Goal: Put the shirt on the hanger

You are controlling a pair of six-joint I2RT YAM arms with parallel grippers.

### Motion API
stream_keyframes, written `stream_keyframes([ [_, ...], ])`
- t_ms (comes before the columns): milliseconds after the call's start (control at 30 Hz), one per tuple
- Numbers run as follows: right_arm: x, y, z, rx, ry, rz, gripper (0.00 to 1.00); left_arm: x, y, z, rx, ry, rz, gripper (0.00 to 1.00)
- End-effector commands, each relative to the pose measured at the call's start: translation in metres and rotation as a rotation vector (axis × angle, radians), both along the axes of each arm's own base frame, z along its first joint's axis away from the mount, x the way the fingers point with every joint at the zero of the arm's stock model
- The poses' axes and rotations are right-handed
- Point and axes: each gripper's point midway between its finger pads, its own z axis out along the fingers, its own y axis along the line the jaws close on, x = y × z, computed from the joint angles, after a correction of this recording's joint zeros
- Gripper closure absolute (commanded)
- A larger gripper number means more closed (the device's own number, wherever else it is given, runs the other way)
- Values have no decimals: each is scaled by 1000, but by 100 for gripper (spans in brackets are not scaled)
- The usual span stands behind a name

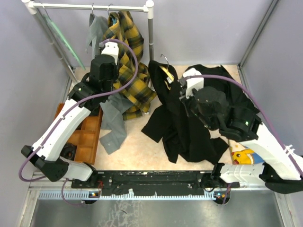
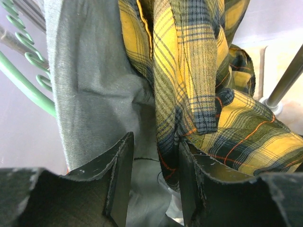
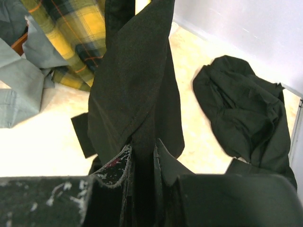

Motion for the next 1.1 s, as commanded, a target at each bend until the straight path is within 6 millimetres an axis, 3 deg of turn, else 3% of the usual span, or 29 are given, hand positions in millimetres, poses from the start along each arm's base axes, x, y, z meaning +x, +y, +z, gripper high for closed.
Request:
stream_keyframes([
  [0, 16, 25, 78, 225, -175, 7, 100, -3, 9, 5, 12, -13, -12, 53],
  [333, 47, 68, 106, 319, -216, 0, 100, -10, 1, 15, -16, -30, -121, 49],
  [633, 102, 99, 131, 381, -230, -46, 100, -15, 1, 18, -50, -26, -135, 48],
  [767, 119, 125, 139, 385, -231, -28, 100, -23, -1, 23, -80, -37, -172, 44],
  [800, 120, 130, 148, 406, -245, -14, 100, -26, -2, 25, -92, -44, -186, 42],
  [867, 129, 153, 146, 409, -243, 32, 100, -33, -4, 31, -121, -58, -214, 35],
  [1067, 126, 211, 162, 492, -273, 262, 100, -68, -9, 58, -245, -125, -335, 24],
])
